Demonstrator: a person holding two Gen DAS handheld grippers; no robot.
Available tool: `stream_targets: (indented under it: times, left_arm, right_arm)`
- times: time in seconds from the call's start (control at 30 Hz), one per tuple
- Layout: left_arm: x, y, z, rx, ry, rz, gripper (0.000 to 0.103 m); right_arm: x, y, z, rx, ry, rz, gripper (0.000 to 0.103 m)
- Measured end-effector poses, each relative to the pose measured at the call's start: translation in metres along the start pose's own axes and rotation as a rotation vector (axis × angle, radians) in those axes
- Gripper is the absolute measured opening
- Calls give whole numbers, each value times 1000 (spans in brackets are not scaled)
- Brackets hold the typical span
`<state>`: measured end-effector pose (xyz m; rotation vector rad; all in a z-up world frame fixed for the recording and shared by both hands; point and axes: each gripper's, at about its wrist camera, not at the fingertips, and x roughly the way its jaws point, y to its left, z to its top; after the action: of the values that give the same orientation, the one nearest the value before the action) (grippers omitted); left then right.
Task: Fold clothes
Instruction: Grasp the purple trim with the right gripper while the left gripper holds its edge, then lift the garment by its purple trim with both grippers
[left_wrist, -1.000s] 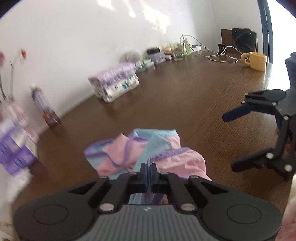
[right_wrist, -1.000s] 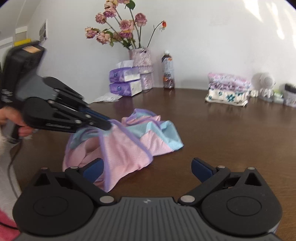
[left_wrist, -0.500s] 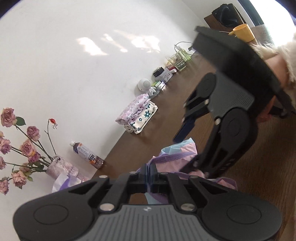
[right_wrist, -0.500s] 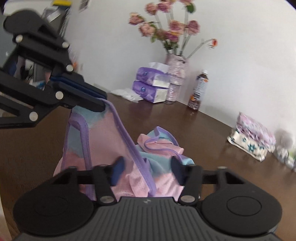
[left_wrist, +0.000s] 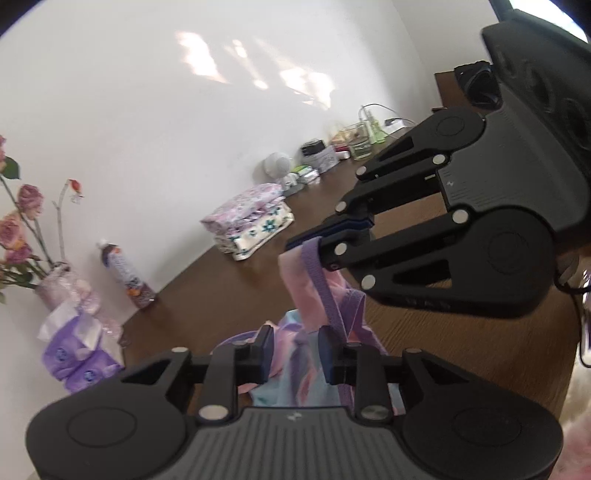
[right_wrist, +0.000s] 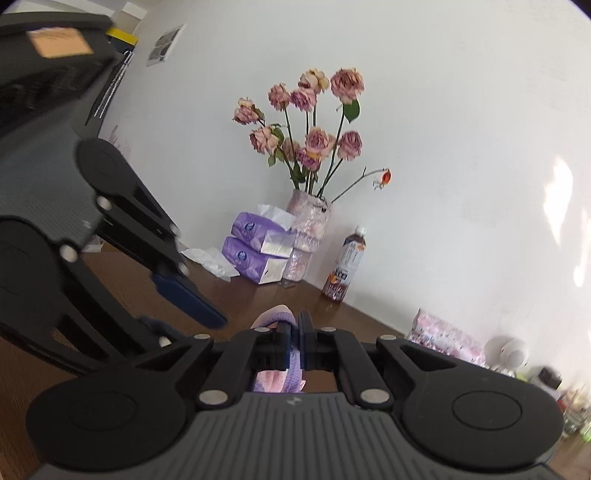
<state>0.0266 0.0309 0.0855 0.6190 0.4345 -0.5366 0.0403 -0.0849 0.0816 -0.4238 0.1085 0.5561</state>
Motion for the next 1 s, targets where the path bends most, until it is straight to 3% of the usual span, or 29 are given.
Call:
stream_targets:
  times: [0.07,0.17,0.3,0.47,0.87,1.0]
  left_arm:
    - [4,0,4,-24,2,-46,28]
    - [2,1,8,-67,4,-100,39]
    - [-7,-10,8,-30,-14,-121,54]
    - [-2,-30,8,0,2,-145,54]
    - [0,-16,-2,-151,-1,-124,54]
    - [6,-13,-6,-177,11,-131,41]
  right_arm:
    - [-4,1,2,-28,-11,-13,3]
    - [-7,4,1,-85,-21,-60,3]
    - [-11,5,-5,-102,-16,-76,3]
    - [-18,4,-12,-87,-5,-62,3]
    - [-34,3,-32,-24,16,-25,3]
    - [-40,8,-37,-12,14,-17,4]
